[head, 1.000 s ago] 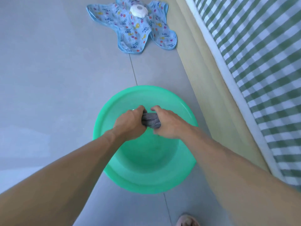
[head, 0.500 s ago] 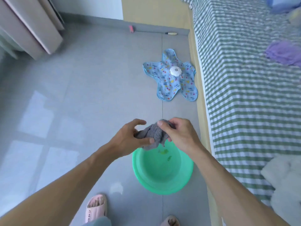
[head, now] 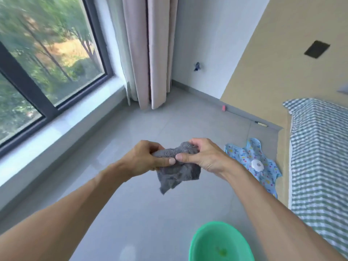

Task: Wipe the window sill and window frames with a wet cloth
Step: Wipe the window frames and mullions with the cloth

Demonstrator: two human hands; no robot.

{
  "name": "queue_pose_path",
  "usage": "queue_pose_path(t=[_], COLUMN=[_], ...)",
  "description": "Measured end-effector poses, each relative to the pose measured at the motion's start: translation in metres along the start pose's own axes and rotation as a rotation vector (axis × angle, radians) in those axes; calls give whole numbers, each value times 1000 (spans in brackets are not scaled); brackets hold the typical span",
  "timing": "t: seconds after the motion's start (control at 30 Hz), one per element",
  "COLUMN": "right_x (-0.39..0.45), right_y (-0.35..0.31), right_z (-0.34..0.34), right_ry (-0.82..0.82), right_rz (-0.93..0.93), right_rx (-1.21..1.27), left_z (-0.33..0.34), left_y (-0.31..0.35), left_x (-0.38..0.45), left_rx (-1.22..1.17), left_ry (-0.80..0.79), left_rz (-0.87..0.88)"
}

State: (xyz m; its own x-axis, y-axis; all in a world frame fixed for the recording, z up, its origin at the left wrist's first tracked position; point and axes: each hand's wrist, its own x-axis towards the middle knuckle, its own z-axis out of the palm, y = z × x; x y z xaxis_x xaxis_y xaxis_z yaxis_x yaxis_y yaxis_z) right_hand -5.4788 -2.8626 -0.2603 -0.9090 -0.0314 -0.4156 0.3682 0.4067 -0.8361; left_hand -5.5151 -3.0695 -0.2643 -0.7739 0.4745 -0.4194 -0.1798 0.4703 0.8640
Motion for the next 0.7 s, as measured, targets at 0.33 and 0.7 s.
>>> queue_pose_path(t=[0.33, 0.7], right_x=[107, 228], right_y=[-164, -290], right_z=[87, 215], right_ry=[-234, -450], right_rz=[-127, -408], right_rx=[-131, -172], left_z=[-193, -344], left_y=[19, -21], left_x=[-18, -16], left_rx=[-146, -325], left_ry=[287, 870], left_rz=[29, -237])
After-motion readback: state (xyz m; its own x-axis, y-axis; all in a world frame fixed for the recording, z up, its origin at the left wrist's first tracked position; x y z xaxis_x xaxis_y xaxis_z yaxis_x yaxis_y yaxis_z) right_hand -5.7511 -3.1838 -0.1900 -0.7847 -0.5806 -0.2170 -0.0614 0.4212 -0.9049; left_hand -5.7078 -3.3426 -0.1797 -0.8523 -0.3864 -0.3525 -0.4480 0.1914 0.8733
